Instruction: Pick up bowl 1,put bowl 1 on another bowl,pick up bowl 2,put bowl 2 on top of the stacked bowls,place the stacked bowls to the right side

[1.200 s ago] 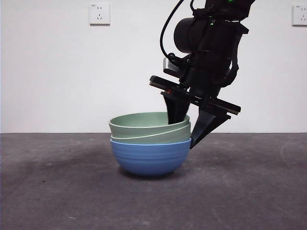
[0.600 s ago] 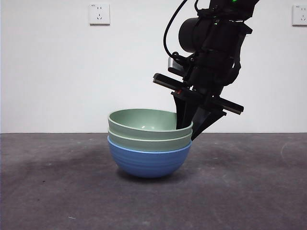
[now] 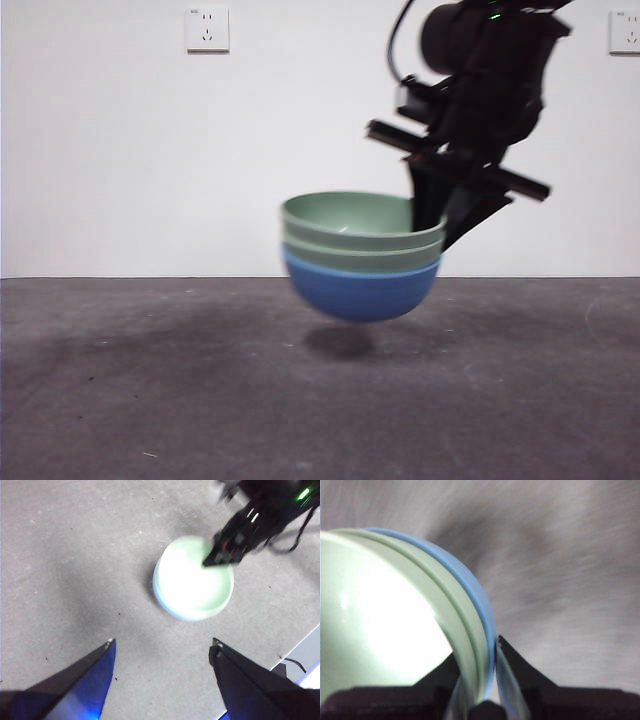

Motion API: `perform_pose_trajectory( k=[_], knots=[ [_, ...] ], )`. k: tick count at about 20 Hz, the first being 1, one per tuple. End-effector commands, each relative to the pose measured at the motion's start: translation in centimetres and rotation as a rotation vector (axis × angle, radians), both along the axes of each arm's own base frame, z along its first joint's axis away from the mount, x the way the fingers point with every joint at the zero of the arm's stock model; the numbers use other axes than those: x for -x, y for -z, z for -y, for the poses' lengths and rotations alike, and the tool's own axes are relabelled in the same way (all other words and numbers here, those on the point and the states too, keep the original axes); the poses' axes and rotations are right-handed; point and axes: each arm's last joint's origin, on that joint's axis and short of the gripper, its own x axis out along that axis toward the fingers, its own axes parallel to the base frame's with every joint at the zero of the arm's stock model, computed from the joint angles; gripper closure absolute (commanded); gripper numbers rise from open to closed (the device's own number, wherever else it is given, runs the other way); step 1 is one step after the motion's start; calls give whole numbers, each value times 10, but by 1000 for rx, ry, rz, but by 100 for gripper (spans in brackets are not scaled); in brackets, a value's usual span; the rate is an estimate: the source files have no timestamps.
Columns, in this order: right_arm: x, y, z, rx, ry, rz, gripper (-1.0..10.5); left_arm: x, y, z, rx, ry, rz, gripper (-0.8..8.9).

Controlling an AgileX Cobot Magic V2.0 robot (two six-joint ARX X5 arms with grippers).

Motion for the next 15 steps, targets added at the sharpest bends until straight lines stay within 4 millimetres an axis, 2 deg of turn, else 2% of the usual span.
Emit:
perform_pose_trajectory(
  k=[1, 9, 12, 15],
  knots=[
    [-8, 0, 23, 8, 49, 1, 959, 0, -1, 0, -5, 4, 10, 494],
    [-29, 2, 104, 20, 257, 7, 959, 0, -1, 0, -5, 4, 11, 494],
    [-32, 9, 120, 27, 295, -17, 959, -1, -1, 0, -1, 4, 16, 494],
    [-34, 17, 126, 44, 289, -44, 959, -1, -1, 0, -1, 4, 17, 494]
  ],
)
